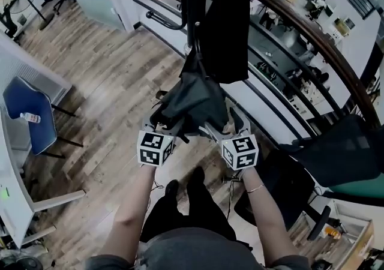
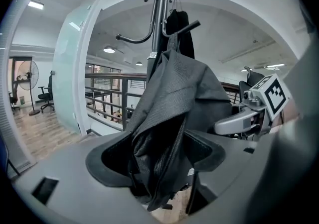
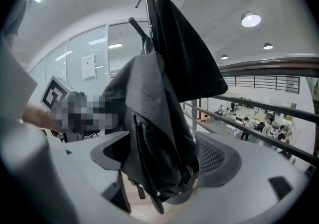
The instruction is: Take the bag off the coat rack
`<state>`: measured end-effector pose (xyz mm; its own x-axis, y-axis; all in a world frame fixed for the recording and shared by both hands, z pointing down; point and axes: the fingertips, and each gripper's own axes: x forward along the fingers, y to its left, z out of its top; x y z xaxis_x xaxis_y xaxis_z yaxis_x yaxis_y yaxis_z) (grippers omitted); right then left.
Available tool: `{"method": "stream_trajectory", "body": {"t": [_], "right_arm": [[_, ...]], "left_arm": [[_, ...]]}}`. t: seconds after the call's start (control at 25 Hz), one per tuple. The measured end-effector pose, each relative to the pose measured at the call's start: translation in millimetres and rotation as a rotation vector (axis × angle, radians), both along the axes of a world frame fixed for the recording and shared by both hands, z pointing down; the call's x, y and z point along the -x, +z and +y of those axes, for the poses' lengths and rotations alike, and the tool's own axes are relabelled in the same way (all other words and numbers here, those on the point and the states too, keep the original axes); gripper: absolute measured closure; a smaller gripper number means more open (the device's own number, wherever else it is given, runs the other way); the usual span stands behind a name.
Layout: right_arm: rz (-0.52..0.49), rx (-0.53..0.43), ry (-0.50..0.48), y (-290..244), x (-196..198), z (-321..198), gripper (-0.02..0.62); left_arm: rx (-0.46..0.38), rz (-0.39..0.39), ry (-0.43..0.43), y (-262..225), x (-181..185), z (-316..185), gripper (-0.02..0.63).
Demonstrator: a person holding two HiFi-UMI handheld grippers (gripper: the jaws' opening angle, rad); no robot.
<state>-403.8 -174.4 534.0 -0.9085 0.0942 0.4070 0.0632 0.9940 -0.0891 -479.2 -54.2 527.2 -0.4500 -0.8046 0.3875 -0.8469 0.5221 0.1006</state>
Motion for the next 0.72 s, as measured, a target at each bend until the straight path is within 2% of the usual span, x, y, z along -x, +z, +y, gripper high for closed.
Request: {"method": "stream_trajectory", "body": {"t": [0.12,0.28,0.44,0.72], "right_arm": [[-0.007,0.006,-0.031,1,8,1,0.243],[-0.024,-0.028,-0.090,-3,16,7,0.367],[-0.038,-0.046,-0.105,-3,17,9,0.416],[-0.053,-0.124,-0.124,-7,16,26,0.537]], "left_arm": [[0.009,-0.007,-0.009,1,3,-4,0.296],[0.036,-0.038,-0.012,3,4,-8,0.296],[0.067,-0.067,0.000,6,3,-12,0.308],[0.069,-0.049,-0.008,4,-1,-12,0.381]]}}
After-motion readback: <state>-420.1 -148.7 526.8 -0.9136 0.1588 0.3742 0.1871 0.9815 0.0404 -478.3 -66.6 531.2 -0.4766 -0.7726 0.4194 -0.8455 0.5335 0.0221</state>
